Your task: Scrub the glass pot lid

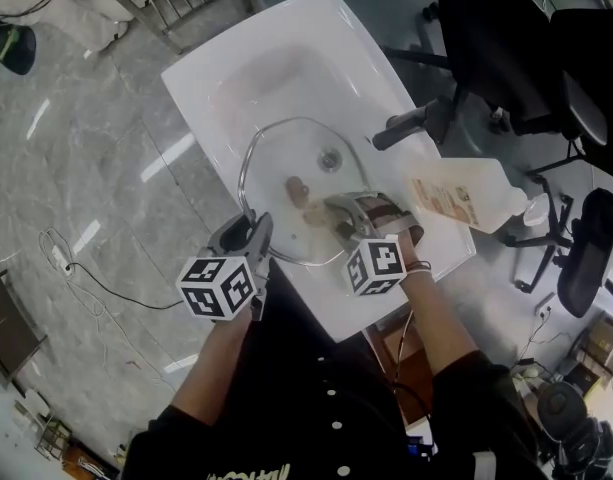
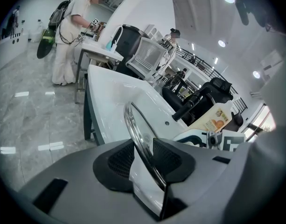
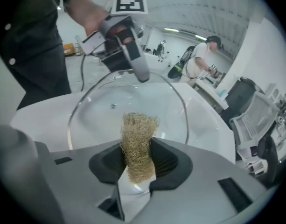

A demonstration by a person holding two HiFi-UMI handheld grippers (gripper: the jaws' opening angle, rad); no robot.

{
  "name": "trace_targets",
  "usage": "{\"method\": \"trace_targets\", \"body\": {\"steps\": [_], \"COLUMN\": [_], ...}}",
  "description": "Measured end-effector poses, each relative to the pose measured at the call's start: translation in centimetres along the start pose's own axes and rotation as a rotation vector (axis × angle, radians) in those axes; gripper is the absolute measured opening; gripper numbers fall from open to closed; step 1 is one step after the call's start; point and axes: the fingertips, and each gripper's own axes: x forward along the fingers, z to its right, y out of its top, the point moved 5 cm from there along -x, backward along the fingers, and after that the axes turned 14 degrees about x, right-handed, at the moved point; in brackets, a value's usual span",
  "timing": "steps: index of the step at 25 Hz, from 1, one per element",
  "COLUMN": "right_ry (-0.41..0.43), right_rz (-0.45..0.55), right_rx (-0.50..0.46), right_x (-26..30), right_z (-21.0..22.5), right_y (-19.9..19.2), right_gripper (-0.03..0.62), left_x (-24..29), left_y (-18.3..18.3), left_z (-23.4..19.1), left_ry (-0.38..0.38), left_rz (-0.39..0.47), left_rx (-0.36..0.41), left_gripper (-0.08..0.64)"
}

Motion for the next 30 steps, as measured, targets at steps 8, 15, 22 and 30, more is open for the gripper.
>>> {"method": "trace_targets", "body": {"steps": [8,15,22,30], "right_ry": [-0.26,-0.311,-0.359,-0.279], "right_rz": [0.099,0.066,0.061,0.087], "right_rx": [0.055,0.048,-0.01,-0.017], "right_x": [4.9,8.3,9.6,9.6], "right_z": [7.6,10.4,10.6,9.6], "right_y": [4.7,5.2,5.1,5.0], "right_gripper": [0.146,0.146,0.147,0.146], "left_x": [-0.1,0.2,0.2,0.3], "left_y": [-0.2,0.0,0.0,0.0], "left_z": [0.0,-0.4,-0.3,-0.6], "left_ry": [-0.045,-0.075,-0.085,-0.11], "left_rz": [0.019,0.028,0.024,0.017], "left_rx": [-0.026,-0.063,-0.04,-0.011], "left_gripper": [0.143,0.141,0.144,0.158]}}
